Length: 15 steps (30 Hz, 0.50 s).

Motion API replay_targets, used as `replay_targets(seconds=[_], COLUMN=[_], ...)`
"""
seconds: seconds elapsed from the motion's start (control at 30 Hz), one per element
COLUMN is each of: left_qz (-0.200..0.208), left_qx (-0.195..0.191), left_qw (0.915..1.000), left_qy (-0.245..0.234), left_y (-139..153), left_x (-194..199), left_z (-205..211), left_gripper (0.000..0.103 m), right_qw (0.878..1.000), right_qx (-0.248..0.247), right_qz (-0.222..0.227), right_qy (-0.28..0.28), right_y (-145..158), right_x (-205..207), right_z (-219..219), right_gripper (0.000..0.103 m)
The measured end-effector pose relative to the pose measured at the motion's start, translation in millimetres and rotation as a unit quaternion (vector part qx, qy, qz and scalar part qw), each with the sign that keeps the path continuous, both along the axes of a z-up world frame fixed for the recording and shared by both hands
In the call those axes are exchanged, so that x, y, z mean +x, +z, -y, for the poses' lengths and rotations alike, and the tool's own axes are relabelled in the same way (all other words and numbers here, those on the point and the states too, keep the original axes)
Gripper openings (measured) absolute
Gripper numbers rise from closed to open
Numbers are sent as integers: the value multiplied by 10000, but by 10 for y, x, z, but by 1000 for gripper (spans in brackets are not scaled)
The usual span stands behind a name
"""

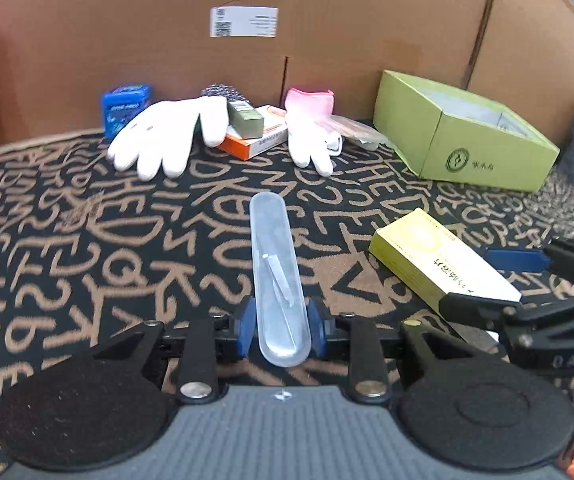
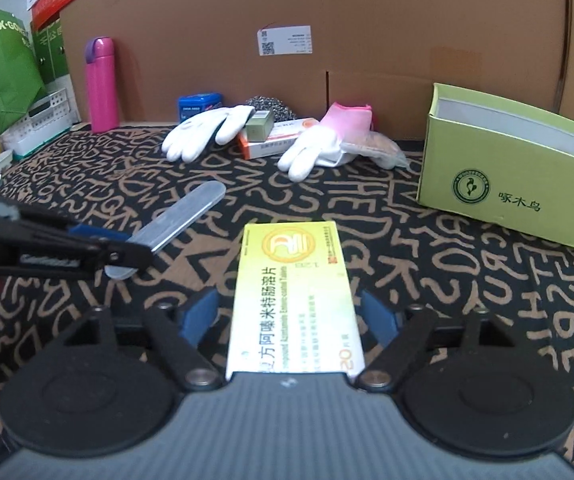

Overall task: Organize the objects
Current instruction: 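Lift the yellow box and clear tube with both tools toward the lime-green box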

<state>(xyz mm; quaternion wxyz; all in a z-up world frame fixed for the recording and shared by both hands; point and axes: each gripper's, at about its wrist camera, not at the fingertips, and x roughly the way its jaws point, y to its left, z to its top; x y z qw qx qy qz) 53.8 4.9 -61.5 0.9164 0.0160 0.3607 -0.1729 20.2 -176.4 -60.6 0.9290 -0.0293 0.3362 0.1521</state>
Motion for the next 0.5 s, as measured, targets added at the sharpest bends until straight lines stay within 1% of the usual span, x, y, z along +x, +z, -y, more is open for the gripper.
replay_targets(seconds=[0.03,0.1,0.13,0.17,0.2,0.3,0.37,0.5], left_qz=[10,41,82,102,105,165,153,149], left_qx=[71,231,286,328,351,453,422,366], left_qw=[10000,9997,9995,9994,9993,9988,9990,9992], left_qy=[-18,-93,-112,-107,-74,-73,-23,62], left_y=[-1,-6,-8,-13,-23,-40,-32,-29], left_x=[25,82,114,148,175,245,284,329], left_z=[29,96,124,147,172,235,241,240], left_gripper=[30,34,47,63,64,62,57,57], right_qw=[10000,9999,9998,9998,9998,9998,9998,9999], right_qx=[-32,-132,-169,-192,-197,-166,-171,-117], right_qz=[27,57,51,42,35,50,37,-21], right_qy=[26,35,18,10,3,-1,-10,-47], right_y=[4,-7,-14,-26,-31,-46,-59,-90], right_x=[5,41,65,84,97,89,87,112], right_z=[-14,-35,-42,-45,-49,-39,-41,-21], right_gripper=[79,79,79,79,79,79,79,79])
